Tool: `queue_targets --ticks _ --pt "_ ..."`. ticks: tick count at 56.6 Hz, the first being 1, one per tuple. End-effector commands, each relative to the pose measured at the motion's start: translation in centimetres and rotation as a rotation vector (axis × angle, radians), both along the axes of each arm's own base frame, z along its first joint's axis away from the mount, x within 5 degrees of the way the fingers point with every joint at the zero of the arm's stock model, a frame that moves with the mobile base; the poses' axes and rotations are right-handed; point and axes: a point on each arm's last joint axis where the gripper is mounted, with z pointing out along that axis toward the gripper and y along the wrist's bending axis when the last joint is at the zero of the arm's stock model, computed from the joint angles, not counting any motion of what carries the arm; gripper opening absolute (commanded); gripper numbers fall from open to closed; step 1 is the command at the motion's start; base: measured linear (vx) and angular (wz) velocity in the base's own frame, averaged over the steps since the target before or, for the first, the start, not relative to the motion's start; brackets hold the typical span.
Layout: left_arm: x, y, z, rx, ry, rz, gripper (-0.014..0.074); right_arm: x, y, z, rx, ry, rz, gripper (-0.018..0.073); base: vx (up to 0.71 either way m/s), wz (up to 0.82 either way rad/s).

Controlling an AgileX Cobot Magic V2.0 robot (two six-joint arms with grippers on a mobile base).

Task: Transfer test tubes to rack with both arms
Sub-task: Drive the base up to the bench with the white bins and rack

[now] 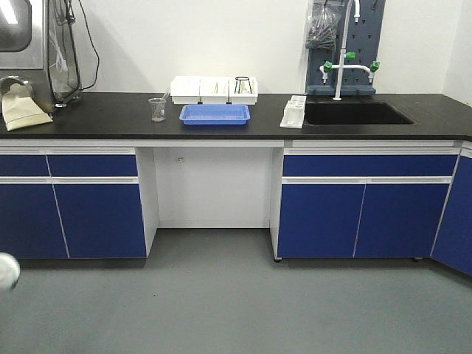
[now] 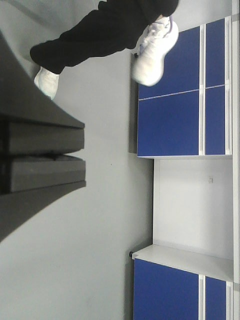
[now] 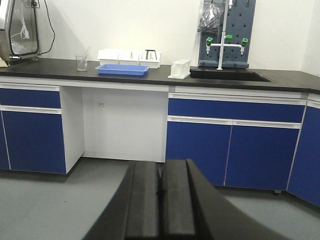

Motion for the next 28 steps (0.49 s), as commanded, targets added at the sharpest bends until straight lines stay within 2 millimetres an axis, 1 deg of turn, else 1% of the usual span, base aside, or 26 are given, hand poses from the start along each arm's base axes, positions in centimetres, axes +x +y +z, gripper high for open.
queue_targets --ticks 1,28 --pt "0.01 -0.10 1.61 -0.009 -0.114 -0.009 -0.0004 -0.06 0.01 0.31 -0.009 -0.076 0.000 -0.0008 0.00 0.00" --pt "0.01 -0.10 1.61 -0.009 -0.114 -0.009 -0.0004 -0.06 0.01 0.31 -0.009 -0.076 0.000 -0.0008 0.00 0.00"
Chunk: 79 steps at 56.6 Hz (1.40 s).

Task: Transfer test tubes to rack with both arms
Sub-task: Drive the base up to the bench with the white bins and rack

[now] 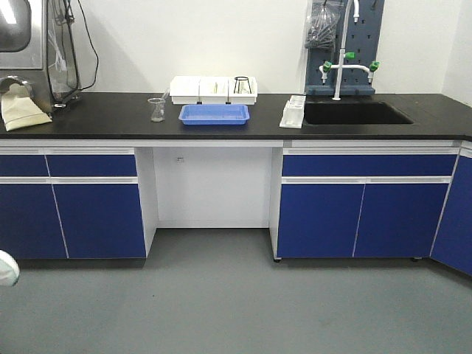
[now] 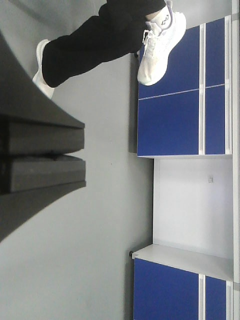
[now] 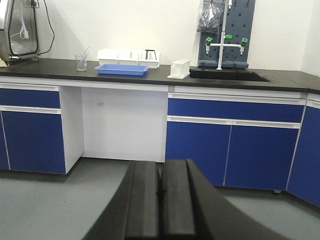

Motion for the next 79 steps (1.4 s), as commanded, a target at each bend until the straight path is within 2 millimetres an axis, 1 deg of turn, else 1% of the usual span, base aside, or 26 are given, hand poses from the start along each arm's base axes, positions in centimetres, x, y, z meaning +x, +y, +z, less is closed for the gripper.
queue_targets --ticks 1,42,79 --pt "0.01 -0.10 1.61 -0.009 -0.114 -0.009 -0.0004 -0.06 0.01 0.31 -0.009 -0.076 0.000 -0.0008 0.00 0.00" --pt "0.01 -0.10 1.61 -0.009 -0.114 -0.009 -0.0004 -0.06 0.01 0.31 -0.009 -0.076 0.000 -0.0008 0.01 -0.01" --pt "0.01 -0.10 1.61 -0.009 -0.114 -0.009 -0.0004 -0.06 0.01 0.31 -0.009 -0.076 0.000 -0.0008 0.11 0.04"
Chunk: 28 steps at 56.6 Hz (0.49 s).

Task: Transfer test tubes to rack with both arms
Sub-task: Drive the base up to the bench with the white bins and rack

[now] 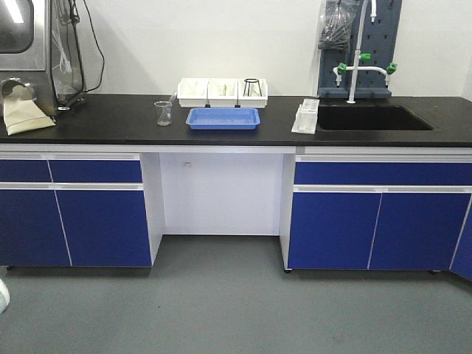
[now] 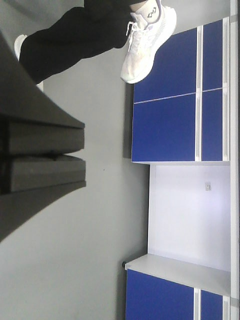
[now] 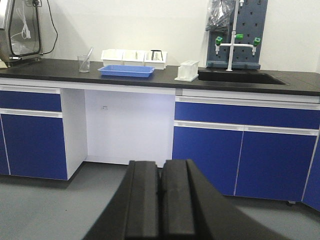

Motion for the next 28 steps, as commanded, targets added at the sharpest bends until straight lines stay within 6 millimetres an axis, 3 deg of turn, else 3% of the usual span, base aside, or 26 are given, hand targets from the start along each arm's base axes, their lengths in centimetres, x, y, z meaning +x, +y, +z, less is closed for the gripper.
queue_targets --ticks 1,28 --pt "0.01 -0.10 1.61 -0.009 -0.114 -0.009 -0.0004 -0.06 0.01 0.31 -0.009 -0.076 0.000 -0.0008 0.12 0.05" --pt "0.01 -0.10 1.61 -0.009 -0.114 -0.009 -0.0004 -0.06 0.01 0.31 -0.009 -0.076 0.000 -0.0008 0.13 -0.05"
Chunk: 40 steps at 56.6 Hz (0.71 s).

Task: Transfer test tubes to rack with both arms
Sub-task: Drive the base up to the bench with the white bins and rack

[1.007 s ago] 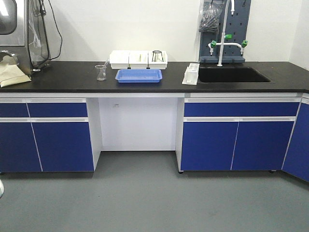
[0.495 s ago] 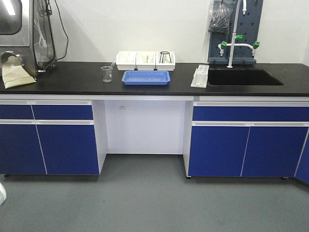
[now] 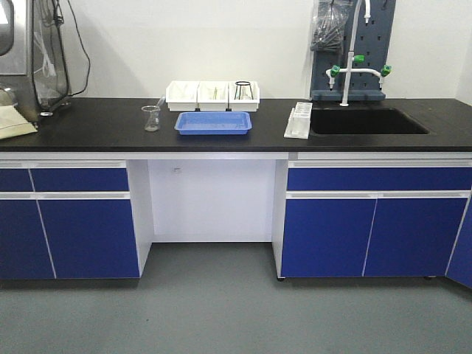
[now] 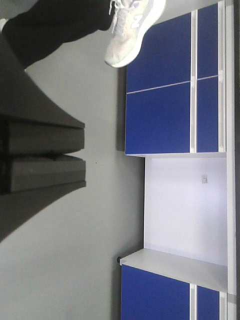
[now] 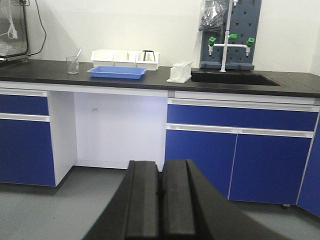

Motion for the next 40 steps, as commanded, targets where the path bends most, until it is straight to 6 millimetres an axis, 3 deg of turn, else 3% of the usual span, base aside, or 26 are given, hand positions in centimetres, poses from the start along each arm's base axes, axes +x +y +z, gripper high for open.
queue_targets --ticks 1,40 --pt "0.01 -0.10 1.61 -0.009 -0.114 -0.009 -0.0004 -0.06 0.01 0.31 -0.009 -0.076 0.000 -0.0008 0.17 -0.10" --pt "0.01 -0.10 1.61 -0.009 -0.114 -0.009 -0.0004 -0.06 0.01 0.31 -0.009 -0.076 0.000 -0.0008 0.28 -0.03"
